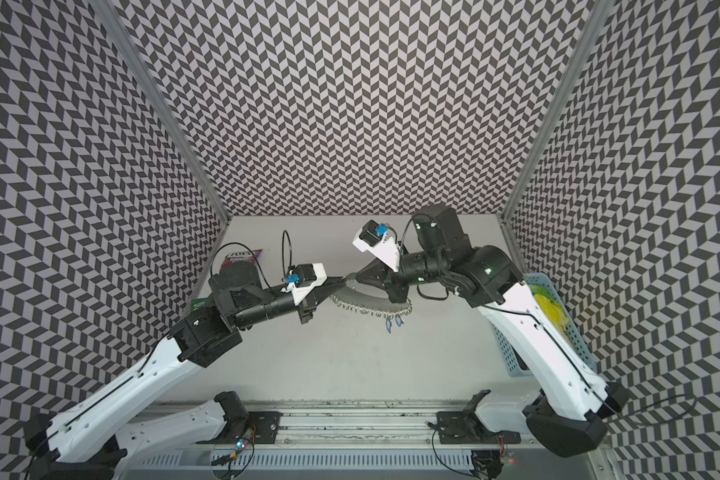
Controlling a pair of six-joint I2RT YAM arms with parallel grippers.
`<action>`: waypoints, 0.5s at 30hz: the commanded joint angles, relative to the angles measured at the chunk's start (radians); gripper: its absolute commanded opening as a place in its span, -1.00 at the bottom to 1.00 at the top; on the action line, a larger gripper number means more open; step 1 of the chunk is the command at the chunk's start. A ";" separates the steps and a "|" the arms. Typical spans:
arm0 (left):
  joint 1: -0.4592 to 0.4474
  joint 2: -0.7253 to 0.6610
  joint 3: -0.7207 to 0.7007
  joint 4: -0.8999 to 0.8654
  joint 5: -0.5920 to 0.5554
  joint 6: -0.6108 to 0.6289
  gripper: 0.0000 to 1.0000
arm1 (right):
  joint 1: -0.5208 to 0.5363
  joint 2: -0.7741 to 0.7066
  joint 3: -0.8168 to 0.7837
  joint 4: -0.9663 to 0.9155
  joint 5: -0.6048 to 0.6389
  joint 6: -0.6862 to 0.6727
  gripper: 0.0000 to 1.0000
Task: Attach keys to a key ring
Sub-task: Insert the key onto the keyring.
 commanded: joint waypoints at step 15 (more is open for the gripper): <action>-0.010 0.033 -0.024 0.059 -0.156 0.081 -1.00 | 0.124 0.067 0.088 0.022 0.167 0.066 -1.00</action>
